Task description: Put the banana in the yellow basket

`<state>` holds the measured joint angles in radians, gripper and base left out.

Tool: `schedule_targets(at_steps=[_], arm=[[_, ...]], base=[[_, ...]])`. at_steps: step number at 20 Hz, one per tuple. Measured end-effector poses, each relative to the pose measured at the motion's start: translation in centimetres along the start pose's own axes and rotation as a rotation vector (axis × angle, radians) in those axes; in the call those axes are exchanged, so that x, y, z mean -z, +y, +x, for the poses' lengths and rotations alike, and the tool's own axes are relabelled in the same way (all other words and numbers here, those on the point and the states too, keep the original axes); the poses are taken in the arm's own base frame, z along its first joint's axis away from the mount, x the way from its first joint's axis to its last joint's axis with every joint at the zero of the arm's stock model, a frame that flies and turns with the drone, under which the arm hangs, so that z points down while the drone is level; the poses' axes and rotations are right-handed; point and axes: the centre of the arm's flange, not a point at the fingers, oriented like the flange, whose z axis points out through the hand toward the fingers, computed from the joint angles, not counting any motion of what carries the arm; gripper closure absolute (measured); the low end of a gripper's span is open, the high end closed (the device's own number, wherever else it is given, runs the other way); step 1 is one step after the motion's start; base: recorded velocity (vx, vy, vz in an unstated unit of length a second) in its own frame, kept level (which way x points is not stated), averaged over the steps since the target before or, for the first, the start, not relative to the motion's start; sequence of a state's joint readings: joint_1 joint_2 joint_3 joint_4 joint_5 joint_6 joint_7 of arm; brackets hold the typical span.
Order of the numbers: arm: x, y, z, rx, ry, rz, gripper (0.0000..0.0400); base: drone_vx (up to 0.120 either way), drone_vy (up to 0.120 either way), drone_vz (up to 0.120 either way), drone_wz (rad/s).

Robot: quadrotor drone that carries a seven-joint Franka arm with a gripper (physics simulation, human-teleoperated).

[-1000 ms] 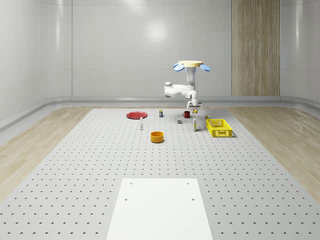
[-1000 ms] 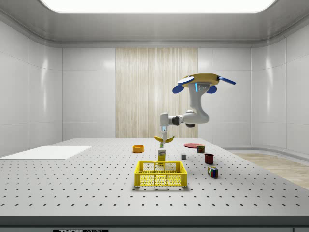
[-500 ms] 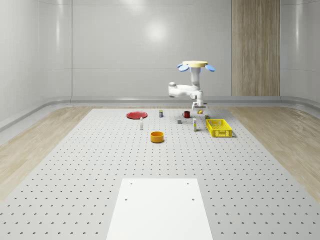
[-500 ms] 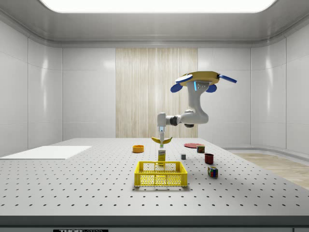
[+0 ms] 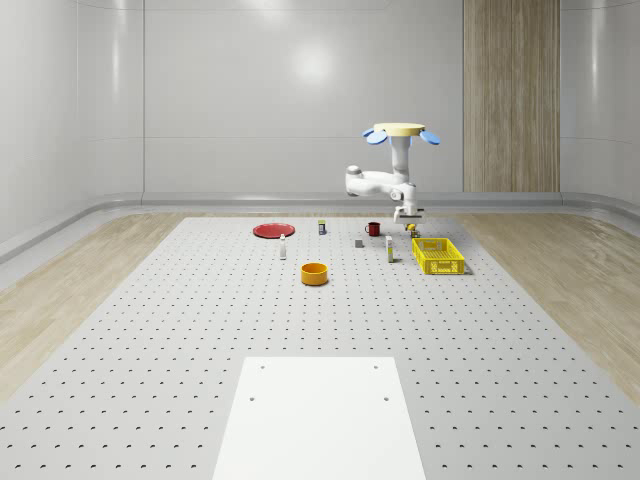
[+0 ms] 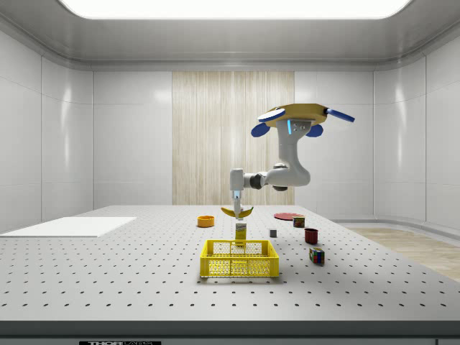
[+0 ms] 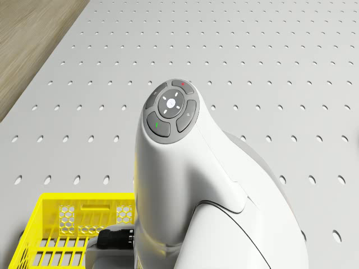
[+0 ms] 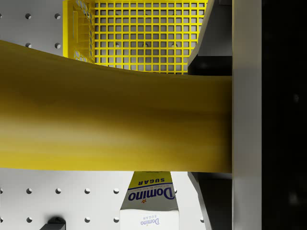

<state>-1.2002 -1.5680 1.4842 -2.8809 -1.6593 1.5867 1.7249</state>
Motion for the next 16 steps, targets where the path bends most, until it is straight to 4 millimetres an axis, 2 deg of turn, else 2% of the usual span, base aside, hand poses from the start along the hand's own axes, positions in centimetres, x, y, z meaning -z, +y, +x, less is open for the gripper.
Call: schedule_targets(at_steps=[2, 6, 10, 12, 14, 16], arm=[[0.0, 0.0, 0.0, 0.0, 0.0, 0.0, 0.0205], [0.0, 0.0, 0.0, 0.0, 0.0, 0.0, 0.0205], [0.0, 0.0, 0.0, 0.0, 0.0, 0.0, 0.0205], [0.0, 0.0, 0.0, 0.0, 0.0, 0.0, 0.0205], [0.0, 0.0, 0.0, 0.0, 0.0, 0.0, 0.0205], [0.0, 0.0, 0.0, 0.0, 0.0, 0.0, 0.0205]], base=[[0.0, 0.12, -0.12, 0.0], [0.0, 0.12, 0.0, 0.0], [0.0, 0.12, -0.1, 0.0], [0.0, 0.12, -0.02, 0.0], [0.0, 0.12, -0.1, 0.0], [0.0, 0.12, 0.0, 0.0]])
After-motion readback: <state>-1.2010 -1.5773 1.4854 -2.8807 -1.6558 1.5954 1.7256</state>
